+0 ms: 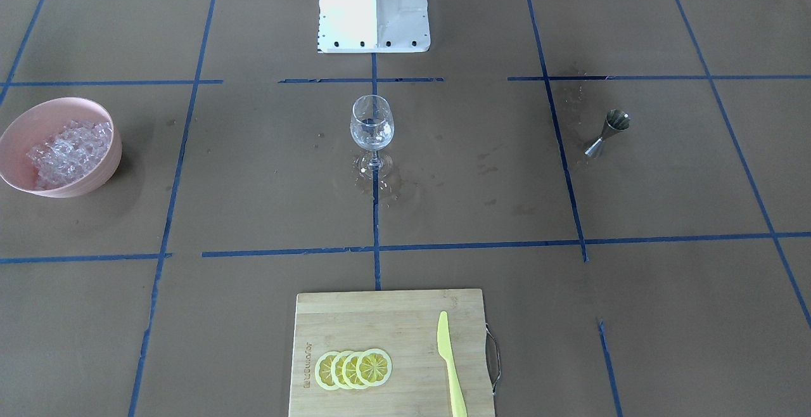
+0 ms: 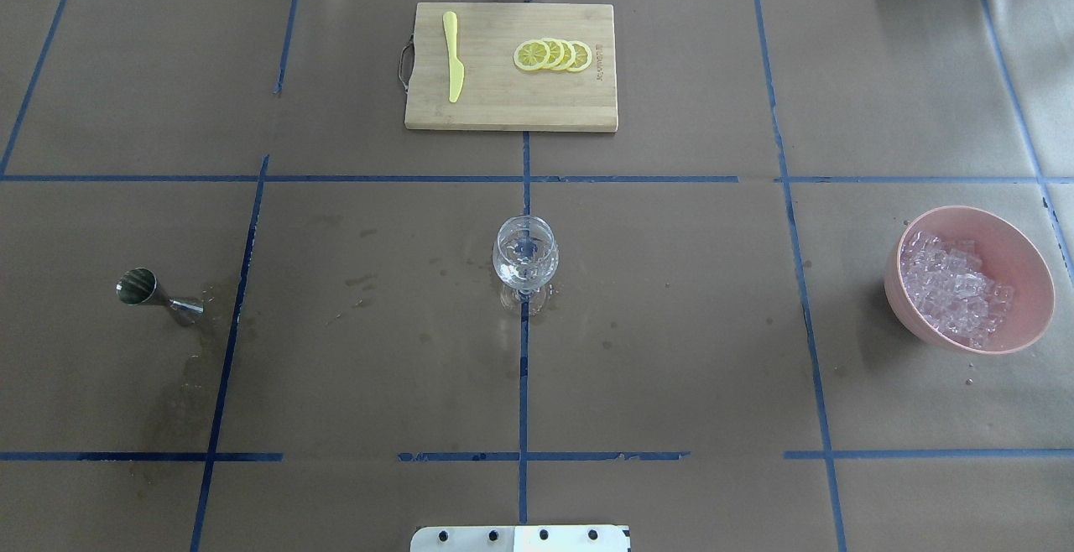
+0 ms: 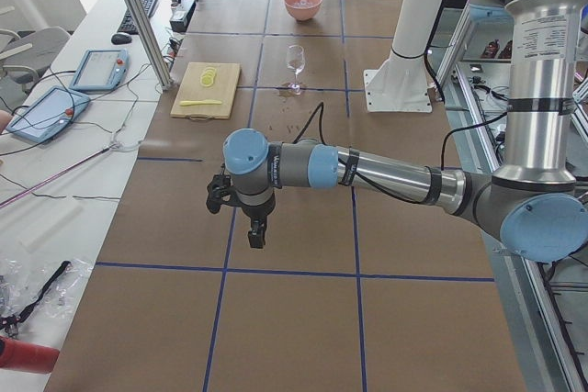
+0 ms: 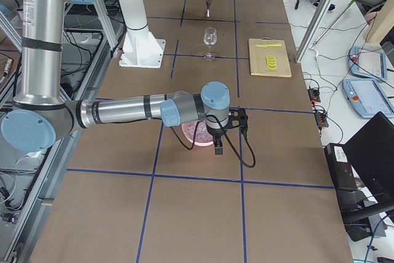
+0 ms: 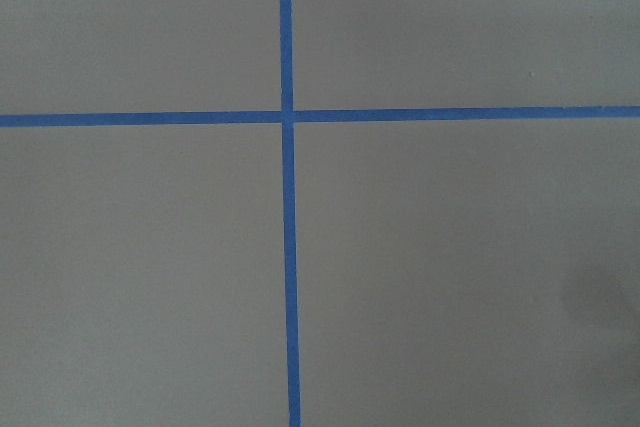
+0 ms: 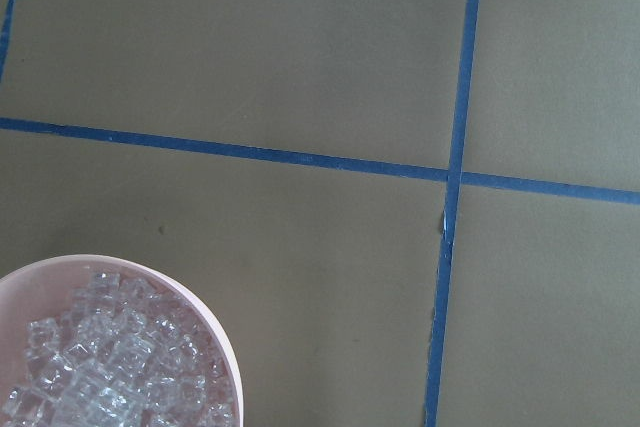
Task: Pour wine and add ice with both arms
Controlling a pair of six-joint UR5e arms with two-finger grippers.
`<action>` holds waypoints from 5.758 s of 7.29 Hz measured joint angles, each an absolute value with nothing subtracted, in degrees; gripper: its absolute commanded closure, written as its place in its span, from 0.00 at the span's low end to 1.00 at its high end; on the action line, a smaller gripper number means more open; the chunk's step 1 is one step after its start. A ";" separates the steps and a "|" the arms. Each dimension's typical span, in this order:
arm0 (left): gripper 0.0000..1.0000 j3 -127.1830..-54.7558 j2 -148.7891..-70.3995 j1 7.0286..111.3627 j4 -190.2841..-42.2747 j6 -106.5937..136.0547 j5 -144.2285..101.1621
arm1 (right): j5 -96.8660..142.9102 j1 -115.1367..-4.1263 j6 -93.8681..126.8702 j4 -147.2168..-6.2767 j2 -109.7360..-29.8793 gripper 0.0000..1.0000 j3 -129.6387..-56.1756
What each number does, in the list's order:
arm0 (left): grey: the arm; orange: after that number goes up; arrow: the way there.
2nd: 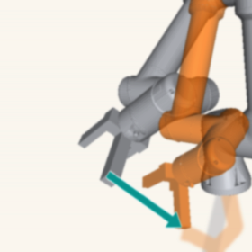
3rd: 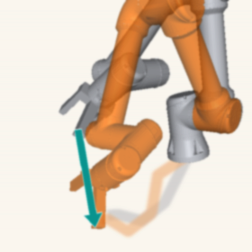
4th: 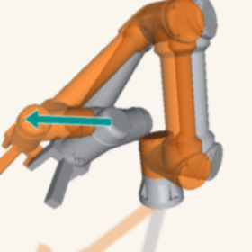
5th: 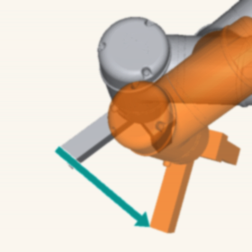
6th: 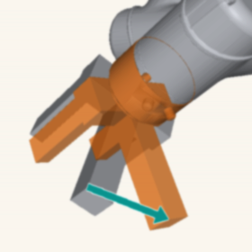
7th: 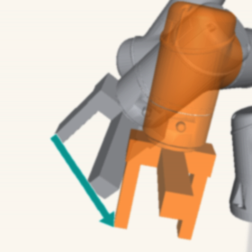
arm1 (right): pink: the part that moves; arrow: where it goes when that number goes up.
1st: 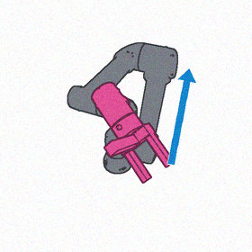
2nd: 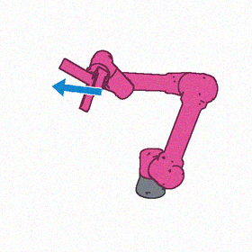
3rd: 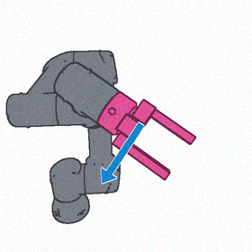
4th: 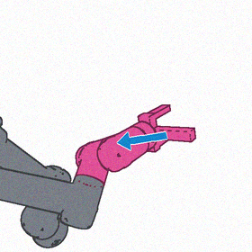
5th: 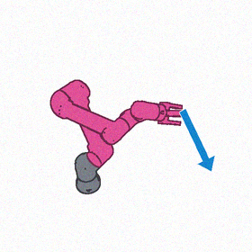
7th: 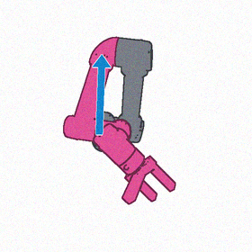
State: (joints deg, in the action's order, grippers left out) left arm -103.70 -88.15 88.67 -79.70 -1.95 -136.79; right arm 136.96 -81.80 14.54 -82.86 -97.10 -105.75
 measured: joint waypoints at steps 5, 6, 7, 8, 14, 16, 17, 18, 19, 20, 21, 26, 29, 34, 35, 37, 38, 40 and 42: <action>0.00 -104.20 -88.15 88.60 -79.72 -2.34 -136.75 | 131.61 -62.19 44.18 -76.76 -97.01 0.03 -111.73; 0.00 -104.26 -88.15 88.60 -79.72 -2.36 -136.76 | 129.00 -59.79 48.04 -75.55 -97.08 0.06 -111.49; 0.00 -104.29 -88.15 88.59 -79.72 -2.37 -136.76 | 127.68 -58.67 49.69 -75.04 -97.16 0.07 -110.56; 0.00 -104.31 -88.15 88.59 -79.72 -2.37 -136.76 | 127.15 -58.13 50.32 -74.83 -97.24 0.08 -109.08; 0.00 -105.46 -87.61 88.65 -79.68 -2.46 -136.67 | 126.85 -56.59 50.65 -74.80 -97.28 0.72 -105.87; 0.00 -105.73 -87.42 88.66 -79.71 -2.46 -136.69 | 126.96 -56.47 51.04 -74.80 -97.32 1.00 -105.68; 0.00 -105.81 -87.39 88.68 -79.72 -2.46 -136.73 | 126.94 -56.44 51.15 -74.80 -97.38 1.00 -105.66; 0.00 -105.86 -87.37 88.68 -79.72 -2.46 -136.75 | 126.98 -56.43 51.16 -74.80 -97.40 1.00 -105.75; 0.00 -105.89 -87.37 88.68 -79.72 -2.46 -136.74 | 127.14 -56.47 51.16 -74.81 -97.32 1.00 -106.31; 0.00 -106.09 -87.36 88.68 -79.72 -2.46 -136.70 | 127.44 -57.06 51.15 -75.02 -97.16 1.00 -108.05; 0.00 -106.75 -87.36 88.68 -79.72 -2.48 -136.70 | 127.83 -58.24 51.17 -75.38 -96.99 1.00 -111.21; 0.00 -108.54 -87.98 88.43 -80.20 -2.91 -136.99 | 125.27 -48.69 78.06 -75.75 -76.91 1.00 -117.39; 0.00 -108.68 -88.20 88.42 -80.68 -3.04 -136.83 | 114.52 -36.31 95.71 -80.15 -57.63 1.00 -112.30; 0.00 -108.63 -88.07 88.50 -82.25 -3.08 -136.85 | 111.99 -33.16 99.81 -81.38 -51.52 0.84 -108.96; 0.00 -108.63 -88.07 88.50 -82.26 -3.08 -136.85 | 111.98 -32.91 99.83 -81.39 -51.53 0.13 -108.96; 0.00 -108.67 -88.07 88.56 -82.27 -3.08 -136.81 | 111.97 -32.74 99.84 -81.44 -51.40 0.00 -108.87; 0.00 -108.63 -88.07 88.56 -82.26 -3.06 -136.83 | 111.97 -32.71 99.81 -81.44 -51.45 0.00 -108.86; 0.00 -108.59 -88.08 88.52 -82.26 -3.00 -136.84 | 112.41 -33.71 99.45 -81.45 -52.46 0.00 -109.23; 0.00 -108.56 -88.19 88.51 -82.32 -2.99 -136.85 | 114.54 -38.14 94.96 -81.18 -58.64 0.00 -111.06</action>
State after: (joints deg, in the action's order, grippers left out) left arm -108.56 -88.19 88.51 -82.32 -2.99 -136.85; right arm 114.54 -38.14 94.96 -81.18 -58.64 -111.06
